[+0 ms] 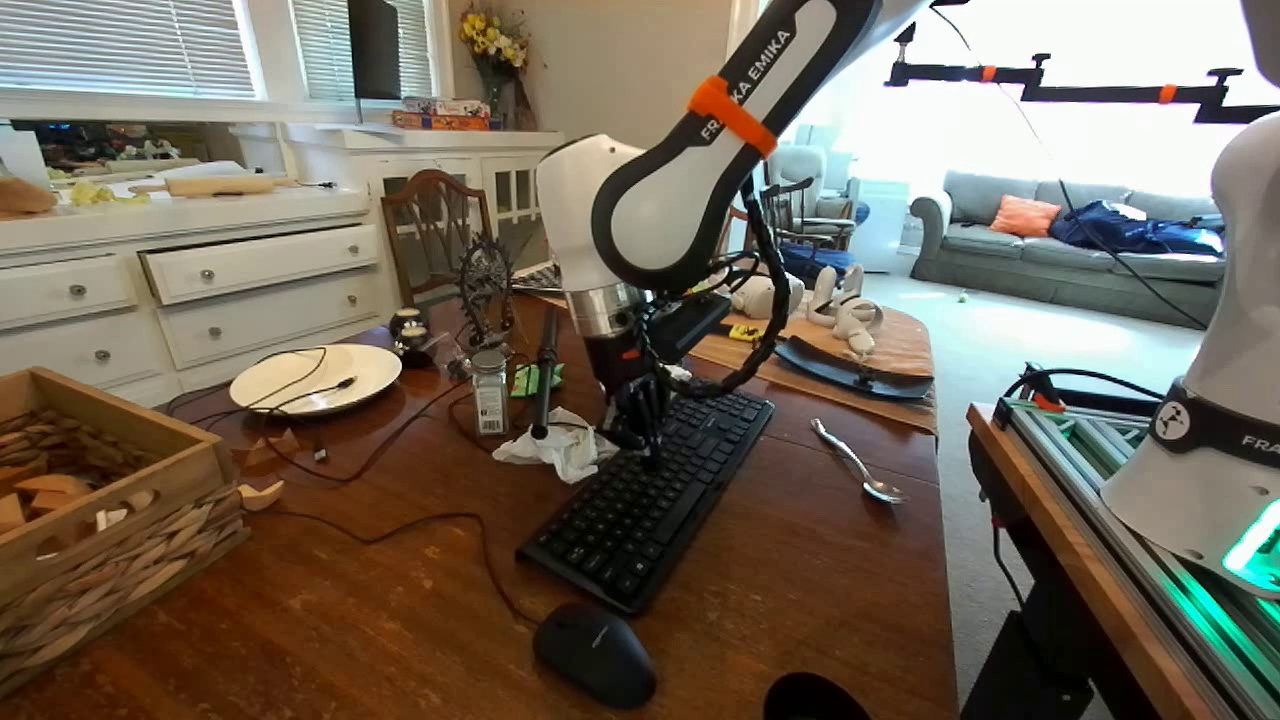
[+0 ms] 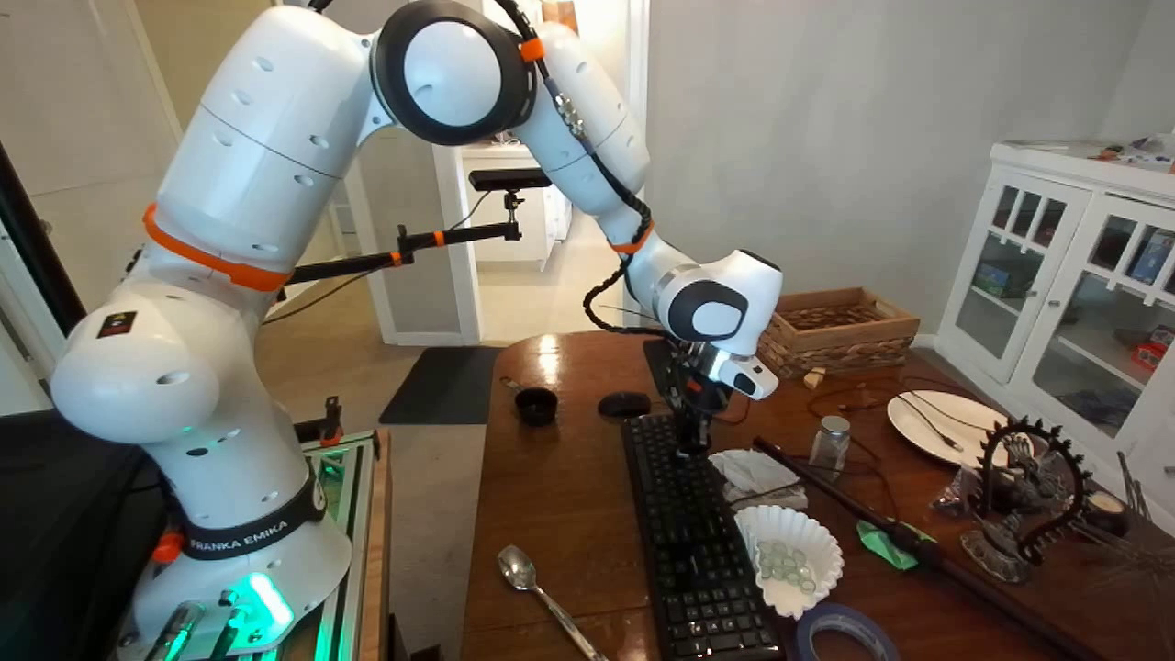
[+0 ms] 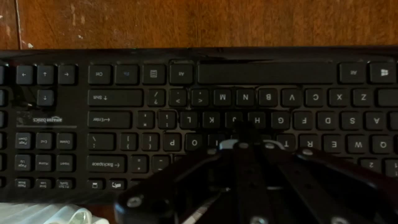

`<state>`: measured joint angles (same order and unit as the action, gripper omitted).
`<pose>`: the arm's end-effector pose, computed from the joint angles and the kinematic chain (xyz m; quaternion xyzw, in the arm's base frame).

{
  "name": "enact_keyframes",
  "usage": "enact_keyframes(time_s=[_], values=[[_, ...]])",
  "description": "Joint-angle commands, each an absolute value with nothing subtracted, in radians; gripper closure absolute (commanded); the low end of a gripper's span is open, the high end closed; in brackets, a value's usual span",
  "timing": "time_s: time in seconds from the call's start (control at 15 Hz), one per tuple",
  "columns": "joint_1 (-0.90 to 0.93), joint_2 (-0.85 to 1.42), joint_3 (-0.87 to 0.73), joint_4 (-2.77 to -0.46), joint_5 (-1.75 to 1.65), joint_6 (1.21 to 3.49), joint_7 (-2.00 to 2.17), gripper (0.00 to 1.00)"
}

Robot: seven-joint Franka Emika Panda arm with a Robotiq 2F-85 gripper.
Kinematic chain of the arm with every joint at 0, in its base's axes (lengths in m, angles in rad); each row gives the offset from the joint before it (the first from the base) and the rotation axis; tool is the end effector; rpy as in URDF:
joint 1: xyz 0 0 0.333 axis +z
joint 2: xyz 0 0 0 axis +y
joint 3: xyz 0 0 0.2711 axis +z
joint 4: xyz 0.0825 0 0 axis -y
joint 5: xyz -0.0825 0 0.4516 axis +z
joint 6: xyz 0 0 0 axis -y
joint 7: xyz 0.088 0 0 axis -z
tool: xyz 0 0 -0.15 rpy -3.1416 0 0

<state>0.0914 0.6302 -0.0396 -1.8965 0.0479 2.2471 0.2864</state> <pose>0.5969 0.0310 0.0139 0.9816 -0.1311 -0.1377 0.0191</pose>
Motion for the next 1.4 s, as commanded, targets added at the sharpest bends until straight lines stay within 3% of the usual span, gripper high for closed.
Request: enact_keyframes(time_s=[0.0,1.33], values=[[0.081,0.646,-0.035,-1.899,0.046,2.266,0.266,1.00],[0.081,0.691,-0.025,-1.866,0.037,2.293,0.198,1.00]])
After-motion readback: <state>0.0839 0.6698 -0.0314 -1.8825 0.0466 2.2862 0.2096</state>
